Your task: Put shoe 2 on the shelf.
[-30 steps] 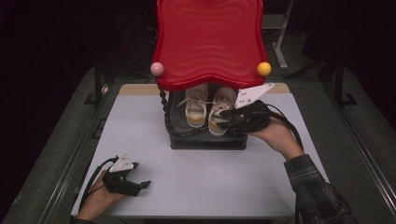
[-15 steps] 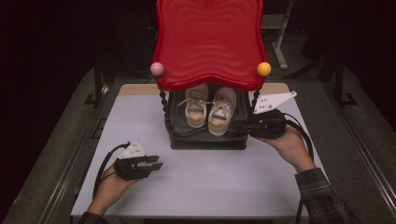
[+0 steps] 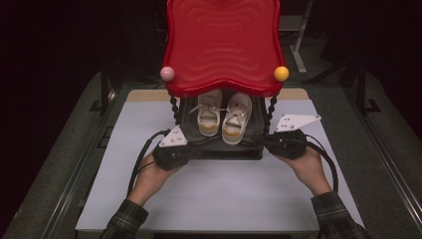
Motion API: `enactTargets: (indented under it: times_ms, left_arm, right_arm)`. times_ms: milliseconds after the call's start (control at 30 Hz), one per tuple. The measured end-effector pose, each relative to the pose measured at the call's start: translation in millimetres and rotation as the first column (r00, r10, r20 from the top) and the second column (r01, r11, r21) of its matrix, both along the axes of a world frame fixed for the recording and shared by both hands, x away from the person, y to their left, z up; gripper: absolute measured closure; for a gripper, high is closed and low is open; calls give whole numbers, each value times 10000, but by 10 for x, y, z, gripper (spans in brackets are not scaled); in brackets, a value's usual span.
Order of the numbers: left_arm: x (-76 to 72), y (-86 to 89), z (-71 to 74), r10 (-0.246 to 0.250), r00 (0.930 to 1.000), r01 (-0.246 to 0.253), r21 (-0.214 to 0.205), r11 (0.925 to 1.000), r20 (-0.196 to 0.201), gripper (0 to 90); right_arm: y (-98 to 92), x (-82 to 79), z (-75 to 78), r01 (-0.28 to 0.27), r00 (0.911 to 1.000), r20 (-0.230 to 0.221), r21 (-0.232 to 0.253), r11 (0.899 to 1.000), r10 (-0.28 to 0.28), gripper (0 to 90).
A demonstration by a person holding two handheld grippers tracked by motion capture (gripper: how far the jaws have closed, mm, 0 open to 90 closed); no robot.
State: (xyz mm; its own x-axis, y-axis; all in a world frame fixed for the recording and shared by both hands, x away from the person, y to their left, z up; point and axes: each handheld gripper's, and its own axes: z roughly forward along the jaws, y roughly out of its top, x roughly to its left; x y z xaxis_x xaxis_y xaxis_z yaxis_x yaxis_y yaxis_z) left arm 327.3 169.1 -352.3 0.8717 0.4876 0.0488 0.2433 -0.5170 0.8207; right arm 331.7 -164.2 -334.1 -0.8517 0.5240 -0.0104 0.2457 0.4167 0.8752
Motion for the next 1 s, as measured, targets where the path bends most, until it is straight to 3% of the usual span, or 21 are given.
enactTargets:
  times_ms: [33,167,333,467,767,1000]
  left_arm:
    - [19,-52,17,-41,10000,41,-54,10000,88,898]
    - [104,-246,88,-138,9995,145,-218,9997,297,898]
    - [178,-353,131,-141,9991,153,-304,9994,391,898]
    - [234,-445,147,-224,9984,230,-115,9997,520,898]
    - [289,-529,137,-364,9976,375,-178,9991,594,898]
    - [339,-594,121,-139,9976,147,-104,9998,685,898]
  right_arm:
    - [6,-6,-15,83,9999,111,63,9999,-84,896]
    - [45,24,-86,262,9996,-144,101,9996,-261,896]
    - [93,63,-90,402,9992,-88,99,9991,-402,896]
    - [118,91,-94,561,9984,-33,96,9984,-561,896]
    - [148,158,-101,930,9956,98,-19,9957,-929,896]
    - [170,211,-64,1444,9892,301,-217,9893,-1437,897]
